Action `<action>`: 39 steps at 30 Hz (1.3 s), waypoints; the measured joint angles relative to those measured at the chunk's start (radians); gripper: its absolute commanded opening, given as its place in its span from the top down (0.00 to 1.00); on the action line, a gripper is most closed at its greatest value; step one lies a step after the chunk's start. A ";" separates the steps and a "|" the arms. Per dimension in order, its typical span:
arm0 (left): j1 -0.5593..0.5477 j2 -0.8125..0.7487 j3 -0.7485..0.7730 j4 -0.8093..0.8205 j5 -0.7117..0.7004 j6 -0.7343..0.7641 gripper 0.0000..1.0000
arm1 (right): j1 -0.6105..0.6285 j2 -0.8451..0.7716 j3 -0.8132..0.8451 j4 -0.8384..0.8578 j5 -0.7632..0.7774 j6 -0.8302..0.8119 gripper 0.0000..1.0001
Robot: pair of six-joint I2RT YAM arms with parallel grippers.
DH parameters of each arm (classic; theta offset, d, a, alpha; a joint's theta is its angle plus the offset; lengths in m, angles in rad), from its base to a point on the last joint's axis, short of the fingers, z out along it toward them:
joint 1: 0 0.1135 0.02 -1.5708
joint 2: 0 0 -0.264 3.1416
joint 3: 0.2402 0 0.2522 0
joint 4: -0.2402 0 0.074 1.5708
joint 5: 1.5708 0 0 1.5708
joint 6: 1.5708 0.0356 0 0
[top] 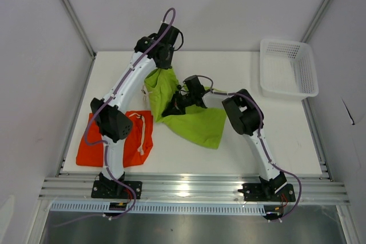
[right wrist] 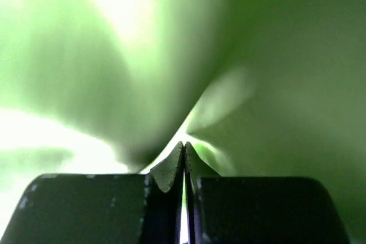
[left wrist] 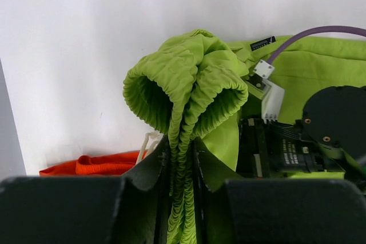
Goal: Fold and stack the shorts
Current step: Fold the shorts
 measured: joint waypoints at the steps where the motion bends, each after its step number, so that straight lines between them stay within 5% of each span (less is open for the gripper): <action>1: 0.000 -0.001 0.000 -0.002 -0.005 0.004 1.00 | -0.001 -0.008 -0.007 -0.006 0.000 0.000 0.99; 20: 0.002 -0.007 -0.019 0.037 -0.023 0.042 1.00 | -0.018 -0.194 -0.255 -0.137 0.003 -0.166 0.97; 39: 0.002 -0.007 0.019 0.034 -0.016 0.070 1.00 | -0.016 -0.122 -0.199 -0.145 0.008 -0.285 0.96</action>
